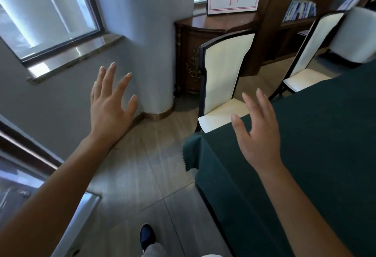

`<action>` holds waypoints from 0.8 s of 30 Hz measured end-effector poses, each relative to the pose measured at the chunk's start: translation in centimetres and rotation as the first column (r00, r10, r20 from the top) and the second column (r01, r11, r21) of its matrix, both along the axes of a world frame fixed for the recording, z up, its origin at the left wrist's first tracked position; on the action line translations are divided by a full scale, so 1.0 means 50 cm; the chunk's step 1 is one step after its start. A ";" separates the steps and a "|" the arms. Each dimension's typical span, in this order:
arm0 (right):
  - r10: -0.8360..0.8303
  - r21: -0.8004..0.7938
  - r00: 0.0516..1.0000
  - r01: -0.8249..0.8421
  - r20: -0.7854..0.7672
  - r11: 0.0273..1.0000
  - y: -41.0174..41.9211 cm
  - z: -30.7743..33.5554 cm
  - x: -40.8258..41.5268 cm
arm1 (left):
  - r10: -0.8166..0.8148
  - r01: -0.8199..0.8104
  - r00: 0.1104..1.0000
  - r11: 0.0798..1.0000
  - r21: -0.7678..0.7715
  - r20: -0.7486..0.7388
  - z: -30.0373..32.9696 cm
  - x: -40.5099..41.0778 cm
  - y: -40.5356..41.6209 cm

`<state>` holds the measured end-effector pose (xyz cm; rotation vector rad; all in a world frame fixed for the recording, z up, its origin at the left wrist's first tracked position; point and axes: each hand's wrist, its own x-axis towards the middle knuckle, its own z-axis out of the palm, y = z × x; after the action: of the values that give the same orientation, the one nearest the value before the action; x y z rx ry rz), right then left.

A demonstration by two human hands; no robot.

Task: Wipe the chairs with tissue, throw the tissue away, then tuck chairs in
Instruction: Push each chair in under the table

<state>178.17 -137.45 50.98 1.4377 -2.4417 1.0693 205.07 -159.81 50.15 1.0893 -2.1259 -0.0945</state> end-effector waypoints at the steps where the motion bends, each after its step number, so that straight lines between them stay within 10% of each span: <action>1: -0.015 0.008 1.000 0.015 0.006 1.000 -0.030 -0.005 0.004 | -0.015 0.015 1.000 1.000 -0.001 0.000 -0.005 0.000 -0.039; 24: -0.228 -0.074 0.972 0.224 -0.052 0.972 -0.601 -0.007 -0.070 | -0.202 0.201 0.973 0.979 0.022 0.110 0.017 -0.170 -0.687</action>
<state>174.65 -167.50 50.64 1.1220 -2.4290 1.0322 196.59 -194.17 50.98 0.9005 -2.3348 -0.1437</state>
